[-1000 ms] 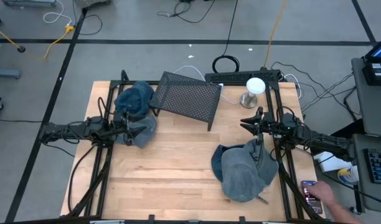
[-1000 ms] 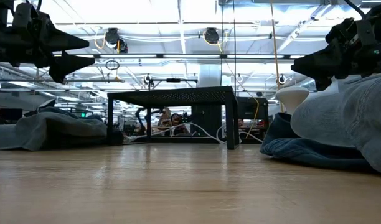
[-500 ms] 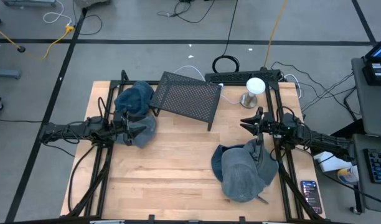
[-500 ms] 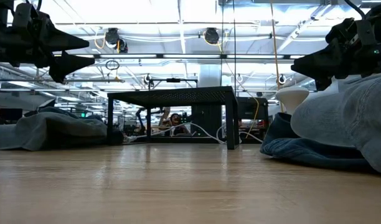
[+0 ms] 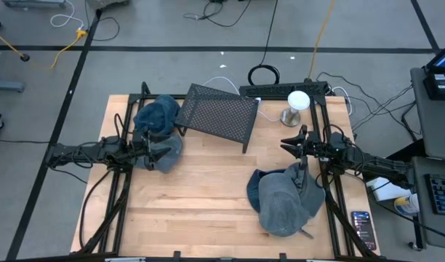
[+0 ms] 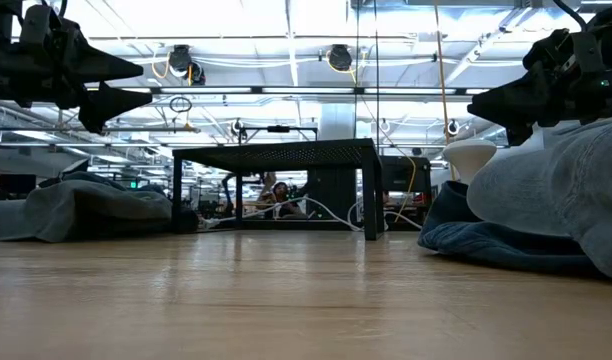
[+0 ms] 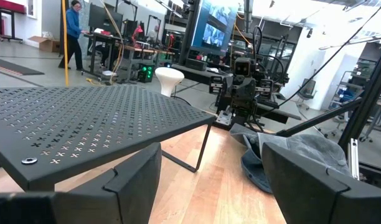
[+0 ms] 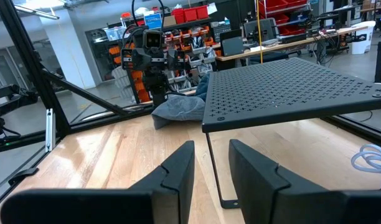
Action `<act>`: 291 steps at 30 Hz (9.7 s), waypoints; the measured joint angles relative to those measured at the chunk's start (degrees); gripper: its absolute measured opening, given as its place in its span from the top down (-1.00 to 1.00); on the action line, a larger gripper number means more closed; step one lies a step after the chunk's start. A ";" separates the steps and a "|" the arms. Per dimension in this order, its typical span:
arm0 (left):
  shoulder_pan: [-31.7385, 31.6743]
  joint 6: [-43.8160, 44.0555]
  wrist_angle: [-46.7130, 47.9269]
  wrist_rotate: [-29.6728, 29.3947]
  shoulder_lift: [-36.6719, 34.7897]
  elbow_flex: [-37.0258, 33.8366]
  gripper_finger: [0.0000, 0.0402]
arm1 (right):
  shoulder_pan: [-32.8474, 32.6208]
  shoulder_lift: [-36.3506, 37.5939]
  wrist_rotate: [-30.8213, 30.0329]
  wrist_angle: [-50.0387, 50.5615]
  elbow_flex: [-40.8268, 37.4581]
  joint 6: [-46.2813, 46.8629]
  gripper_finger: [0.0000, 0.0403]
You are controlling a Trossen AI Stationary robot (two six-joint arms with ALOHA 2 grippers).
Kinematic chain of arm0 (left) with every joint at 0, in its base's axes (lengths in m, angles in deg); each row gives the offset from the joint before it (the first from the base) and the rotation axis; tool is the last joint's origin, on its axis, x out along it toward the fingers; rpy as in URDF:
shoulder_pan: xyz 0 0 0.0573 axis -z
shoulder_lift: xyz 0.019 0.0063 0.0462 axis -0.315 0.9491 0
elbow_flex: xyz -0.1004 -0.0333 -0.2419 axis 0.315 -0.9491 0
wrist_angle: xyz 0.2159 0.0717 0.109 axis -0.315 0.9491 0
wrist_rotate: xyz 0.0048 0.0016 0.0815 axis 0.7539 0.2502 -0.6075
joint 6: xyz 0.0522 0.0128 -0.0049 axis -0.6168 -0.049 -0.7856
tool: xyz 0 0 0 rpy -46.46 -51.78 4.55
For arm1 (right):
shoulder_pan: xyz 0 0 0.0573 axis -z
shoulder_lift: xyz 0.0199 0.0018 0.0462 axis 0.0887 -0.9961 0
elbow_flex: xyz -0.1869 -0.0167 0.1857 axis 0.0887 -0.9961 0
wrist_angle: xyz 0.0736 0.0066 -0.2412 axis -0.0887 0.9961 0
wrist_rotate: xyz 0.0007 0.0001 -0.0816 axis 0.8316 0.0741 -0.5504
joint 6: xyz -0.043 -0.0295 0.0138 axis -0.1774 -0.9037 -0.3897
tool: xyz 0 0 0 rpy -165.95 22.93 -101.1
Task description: Pick & Place hat
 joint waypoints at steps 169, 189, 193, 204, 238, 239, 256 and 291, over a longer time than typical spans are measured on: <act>3.63 13.31 71.76 4.66 81.75 43.16 0.02 | -0.01 0.00 0.00 -0.48 0.00 0.00 0.53; 2.40 20.78 70.56 15.21 81.68 45.99 0.98 | -0.01 0.00 0.00 -0.48 0.00 0.01 0.53; 2.40 19.90 70.51 18.16 81.68 50.65 0.99 | -0.01 0.00 0.00 -0.48 0.00 0.00 0.53; 2.40 19.30 70.94 28.13 81.68 67.85 0.99 | -0.02 0.00 0.02 -0.48 0.00 0.01 0.53; 2.10 17.08 20.47 21.38 81.66 83.08 1.00 | -0.01 -0.02 -2.74 -26.70 -0.01 37.00 0.53; 2.01 15.09 18.90 20.75 81.66 83.08 1.00 | 0.01 0.00 -2.78 -27.15 -0.01 37.45 0.53; -5.49 -12.85 6.74 32.33 76.58 83.12 1.00 | -0.10 -3.49 -4.20 -23.47 4.55 47.61 -0.17; -35.12 -3.07 -26.37 75.14 67.17 83.04 1.00 | -6.37 -77.47 -2.69 -27.06 74.60 23.45 -0.59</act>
